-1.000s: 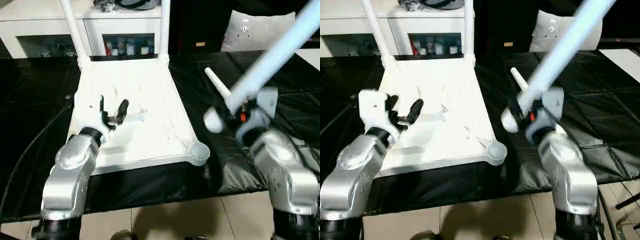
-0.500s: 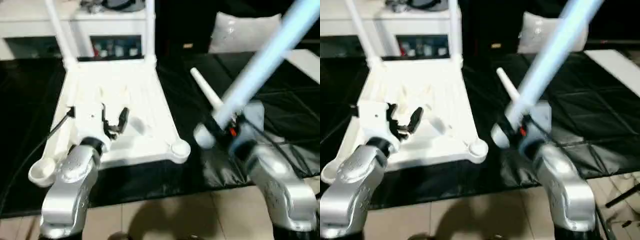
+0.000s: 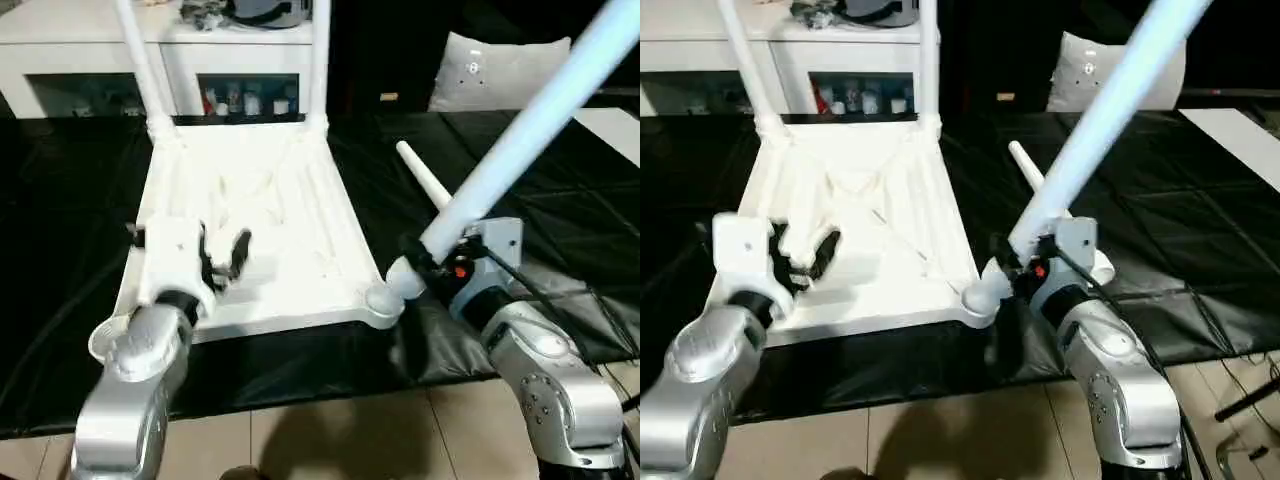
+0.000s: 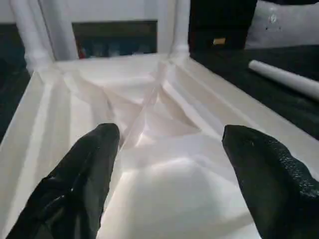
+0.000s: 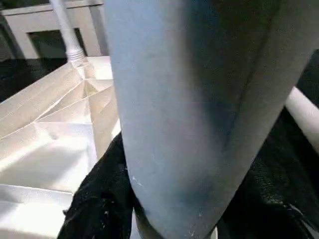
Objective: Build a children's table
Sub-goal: Pick table leg, then move to table
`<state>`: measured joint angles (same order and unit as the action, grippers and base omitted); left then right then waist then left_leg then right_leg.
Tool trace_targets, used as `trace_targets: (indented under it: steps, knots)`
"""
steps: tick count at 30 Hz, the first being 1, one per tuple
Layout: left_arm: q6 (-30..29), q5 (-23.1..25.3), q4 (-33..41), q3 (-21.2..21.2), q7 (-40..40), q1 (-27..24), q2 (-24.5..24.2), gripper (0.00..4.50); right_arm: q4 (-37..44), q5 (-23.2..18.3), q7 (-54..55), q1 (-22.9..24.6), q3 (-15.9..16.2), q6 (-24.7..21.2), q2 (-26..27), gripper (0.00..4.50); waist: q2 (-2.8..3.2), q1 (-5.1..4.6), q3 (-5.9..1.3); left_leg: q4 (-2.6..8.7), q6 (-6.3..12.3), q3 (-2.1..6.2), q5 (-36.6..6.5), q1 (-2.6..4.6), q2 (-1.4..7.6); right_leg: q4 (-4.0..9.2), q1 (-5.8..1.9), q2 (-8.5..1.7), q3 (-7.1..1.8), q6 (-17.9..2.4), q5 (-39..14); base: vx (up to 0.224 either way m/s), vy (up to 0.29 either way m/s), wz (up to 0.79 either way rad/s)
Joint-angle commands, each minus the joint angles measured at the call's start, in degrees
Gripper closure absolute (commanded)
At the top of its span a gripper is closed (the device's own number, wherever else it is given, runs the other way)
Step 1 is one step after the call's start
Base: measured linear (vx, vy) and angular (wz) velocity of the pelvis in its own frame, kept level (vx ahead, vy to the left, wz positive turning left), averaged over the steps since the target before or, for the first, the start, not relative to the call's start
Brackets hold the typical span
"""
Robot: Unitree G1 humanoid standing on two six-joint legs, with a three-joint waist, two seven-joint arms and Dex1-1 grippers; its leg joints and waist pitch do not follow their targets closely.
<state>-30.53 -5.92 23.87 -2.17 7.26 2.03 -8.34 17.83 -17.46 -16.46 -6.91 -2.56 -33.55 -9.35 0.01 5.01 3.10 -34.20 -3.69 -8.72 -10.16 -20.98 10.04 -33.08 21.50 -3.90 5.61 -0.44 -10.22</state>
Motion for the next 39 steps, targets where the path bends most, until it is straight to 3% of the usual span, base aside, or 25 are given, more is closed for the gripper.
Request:
trace_targets:
  steps: [1, 10, 11, 12, 13, 14, 17, 18, 19, 20, 21, 22, 24, 26, 27, 28, 29, 30, 31, 32, 35, 36, 37, 38, 39]
  knots:
    - [0.95, -0.1, 0.09, 0.21, 0.73, 0.04, -0.11, 0.76, 0.0, 0.35, -0.47, -1.13, 0.03, 0.92, -0.76, 2.64, 0.13, -0.25, -2.78, 5.34, -1.3, 1.33, -23.32, 1.04, 2.98, 4.91, -0.92, -4.51, -3.26, -3.21, -24.35, 0.0, 0.0, 0.0]
    - [1.81, 0.83, -0.85, 2.18, 1.12, 1.17, -0.69, 0.76, -1.24, 1.63, 0.52, -1.44, 0.71, 1.42, -0.86, 2.64, -0.11, 0.08, -3.06, 5.22, -0.12, 0.97, -18.32, 0.33, 2.92, 4.37, -1.39, -4.67, -3.47, -4.02, -20.82, 0.0, 0.0, 0.0]
    - [1.57, 0.64, -0.75, 2.05, 1.28, 1.24, -0.76, 0.76, -1.35, 1.31, 0.88, -1.37, 0.51, 0.31, -0.76, 2.64, -0.2, 0.63, -2.58, 6.03, 1.98, 2.87, -18.18, -2.3, 1.94, 3.27, -3.27, -5.7, -1.51, -4.91, -20.14, -0.01, -0.014, 0.18]
    - [1.64, 0.44, -0.85, 1.94, 1.58, 1.27, -0.84, 0.76, -1.2, 1.42, 0.99, -0.97, 0.63, 0.18, -0.89, 2.64, 0.58, 0.14, -2.92, 5.92, 4.55, 4.0, -18.73, -2.89, 1.23, 3.9, -3.55, -5.8, 0.27, -4.94, -20.54, -0.01, -0.014, 0.18]
    - [1.78, 0.32, -1.0, 1.91, 1.78, 1.15, -0.9, 0.76, -0.83, 1.47, 1.03, -0.48, 0.77, 0.28, -0.86, 2.64, 1.06, -0.24, -3.16, 4.82, 6.11, 4.77, -16.74, -3.13, 0.67, 3.98, -3.84, -6.76, 1.04, -6.71, -19.25, -0.01, -0.023, 0.44]
    - [1.84, 0.22, -1.17, 1.97, 1.91, 1.05, -0.88, 0.76, -0.28, 1.69, 0.97, 0.07, 1.01, 0.55, -1.0, 2.64, 1.27, -0.38, -3.03, 4.67, 6.97, 5.46, -15.1, -3.5, 0.61, 4.07, -4.19, -6.82, 1.98, -7.84, -17.63, 0.012, -0.027, 0.49]
    - [1.83, -0.32, -1.67, 2.33, 2.12, 1.4, -0.36, 0.76, 1.18, 1.19, 0.85, 1.11, 0.76, 0.64, -1.02, 2.64, 2.03, -0.55, -3.02, 4.81, 6.65, 7.27, -14.13, -4.52, 0.32, 3.0, -5.22, -6.23, 3.13, -7.89, -15.48, 0.019, -0.027, 0.41]
    - [1.84, -0.13, -1.9, 2.85, 2.55, 1.76, -0.72, 0.76, 0.45, 0.63, 1.02, 0.72, -0.28, 1.35, -0.57, 2.64, 2.07, -0.46, -3.66, 3.42, 3.53, 5.73, -16.44, -0.22, 3.9, 3.79, -2.83, -6.47, 0.09, -7.13, -14.14, 0.032, -0.023, 0.31]
    - [1.89, 0.0, -1.96, 3.02, 2.72, 1.84, -0.92, 0.76, -0.17, 0.58, 1.26, 0.39, -0.83, 1.87, -0.31, 2.64, 2.05, -0.06, -2.89, 4.65, 0.34, 4.64, -23.23, -0.85, 3.72, 3.72, -3.35, -6.02, -0.14, -6.83, -17.0, 0.0, 0.0, 0.0]
    - [1.9, 0.02, -1.97, 3.05, 2.75, 1.86, -0.95, 0.76, -0.28, 0.58, 1.3, 0.33, -0.93, 1.97, -0.26, 2.64, 1.71, -0.12, -2.61, 5.13, -0.9, 4.24, -27.54, -0.63, 3.63, 3.94, -3.65, -5.86, 0.0, -5.7, -20.92, 0.0, 0.0, 0.0]
    - [1.86, 0.05, -2.0, 2.82, 2.69, 1.94, -1.01, 0.76, -1.37, 1.07, 1.85, -0.59, -1.36, 2.53, -0.32, 2.64, 1.63, 0.05, -2.23, 5.53, -2.1, 3.9, -31.72, -0.12, 3.28, 4.7, -3.67, -5.89, 0.01, -3.46, -27.32, 0.0, 0.0, 0.0]
    - [1.88, 0.05, -2.12, 2.71, 2.71, 2.0, -1.04, 0.76, -1.53, 1.32, 1.85, -0.9, -1.31, 2.84, -0.55, 2.64, 1.61, -0.37, -1.5, 5.55, -2.59, 3.6, -37.18, 1.39, 3.0, 5.9, -3.09, -5.54, 0.34, -1.61, -35.46, 0.0, 0.0, 0.0]
    - [2.03, 0.01, -2.53, 2.57, 2.82, 2.15, -1.04, 0.76, -1.49, 1.77, 1.8, -1.28, -1.2, 3.41, -1.03, 2.64, 1.82, -1.59, -0.71, 5.49, -2.91, 3.51, -42.59, 2.57, 2.72, 6.69, -3.43, -4.44, 1.48, 0.4, -41.89, 0.0, 0.0, 0.0]
    - [2.07, 0.05, -2.6, 2.64, 2.79, 2.19, -0.92, 0.76, -1.04, 1.75, 1.79, -1.07, -1.22, 3.3, -1.11, 2.64, 1.89, -2.51, -0.88, 5.51, -2.58, 3.43, -43.27, 3.36, 2.62, 6.68, -3.77, -4.4, 1.17, 0.22, -40.47, 0.0, 0.0, 0.0]
    - [2.11, -0.02, -2.57, 2.75, 2.77, 2.21, -0.72, 0.76, -0.7, 1.6, 1.75, -0.86, -1.26, 3.1, -1.1, 2.64, 1.7, -3.02, -0.75, 5.46, -2.22, 3.33, -42.41, 3.21, 2.42, 6.74, -4.02, -4.69, 0.78, -0.11, -41.18, 0.0, 0.0, 0.0]
    - [2.1, -0.14, -2.58, 2.82, 2.79, 2.31, -0.6, 0.76, -0.65, 1.49, 1.68, -0.89, -1.3, 3.0, -1.08, 2.64, 1.02, -3.4, -1.08, 4.95, -1.68, 2.93, -39.04, 2.97, 1.97, 7.14, -4.55, -5.21, 0.56, -0.16, -42.89, 0.053, 0.006, -0.05]
    - [2.07, -0.13, -2.54, 2.94, 2.88, 2.32, -0.66, 0.76, -0.89, 1.52, 1.51, -0.97, -1.17, 3.12, -1.1, 2.64, 1.24, -3.3, -1.34, 4.79, -1.21, 2.72, -36.84, 2.84, 1.82, 7.11, -4.83, -5.52, 0.14, -0.53, -42.71, 0.055, 0.0, -0.04]
    - [2.01, -0.03, -2.37, 2.97, 2.88, 2.26, -0.8, 0.76, -1.36, 1.66, 1.39, -1.17, -0.93, 3.37, -1.1, 2.64, 1.05, -3.31, -1.56, 4.88, -0.13, 2.46, -32.5, 1.96, 1.69, 6.98, -5.51, -5.66, -0.32, -1.07, -41.49, 0.055, 0.0, -0.04]
    - [2.01, -0.03, -2.37, 2.97, 2.88, 2.26, -0.8, 0.76, -1.36, 1.66, 1.39, -1.17, -0.93, 3.37, -1.1, 2.64, 1.11, -3.21, -1.74, 4.96, 0.34, 2.36, -30.48, 1.53, 1.68, 6.79, -5.89, -5.58, -0.45, -1.33, -40.24, 0.058, 0.001, -0.04]
    - [1.97, 0.05, -2.29, 2.88, 2.8, 2.26, -0.88, 0.76, -1.68, 1.84, 1.36, -1.35, -0.71, 3.57, -1.17, 2.64, 0.93, -3.1, -1.88, 5.15, 1.33, 2.15, -27.64, 1.32, 1.73, 6.46, -5.9, -5.12, -0.6, -2.08, -37.45, 0.065, 0.001, -0.01]
    - [1.91, 0.06, -2.27, 2.44, 2.76, 2.24, -1.11, 0.76, -0.98, 2.66, 1.55, -1.46, 0.55, 2.88, -1.8, 2.64, 1.49, -2.66, -2.57, 5.38, 4.31, 1.68, -19.74, 1.53, 1.96, 5.19, -6.42, -4.16, -0.84, -6.63, -25.7, 0.081, -0.001, 0.0]
    - [1.92, 0.03, -2.36, 2.37, 2.8, 2.31, -1.15, 0.76, -0.53, 2.69, 1.72, -1.33, 0.74, 2.47, -1.77, 2.64, 0.67, -1.64, -2.47, 4.62, 8.71, 2.76, -13.76, -3.21, 0.25, 5.37, -9.88, -5.23, 0.67, -6.46, -20.76, 0.092, -0.004, 0.0]
    - [1.93, 0.01, -2.44, 2.36, 2.83, 2.36, -1.15, 0.76, -0.28, 2.64, 1.83, -1.24, 0.78, 2.22, -1.69, 2.64, 1.41, -1.63, -3.08, 3.33, 13.4, 2.95, -8.38, -2.88, -0.55, 6.07, -10.4, -6.55, 1.92, -5.56, -17.69, 0.099, 0.013, 0.25]
    - [1.95, -0.01, -2.61, 2.52, 2.94, 2.46, -1.08, 0.76, 0.15, 2.84, 2.01, -0.88, 0.74, 2.92, -1.54, 2.64, 1.64, -1.93, -3.19, 2.68, 15.08, 3.26, -5.75, -3.45, -0.75, 6.11, -11.15, -6.66, 2.63, -5.12, -16.88, 0.117, 0.022, 0.52]
    - [1.98, 0.01, -2.7, 2.94, 3.13, 2.5, -1.09, 0.76, 0.5, 1.69, 2.36, -0.51, -0.37, 3.28, -0.58, 2.64, 2.79, -2.3, -3.73, 2.5, 16.7, 3.7, -0.33, -1.91, -0.59, 5.73, -10.7, -5.26, 3.37, -4.6, -13.88, 0.117, 0.022, 0.52]
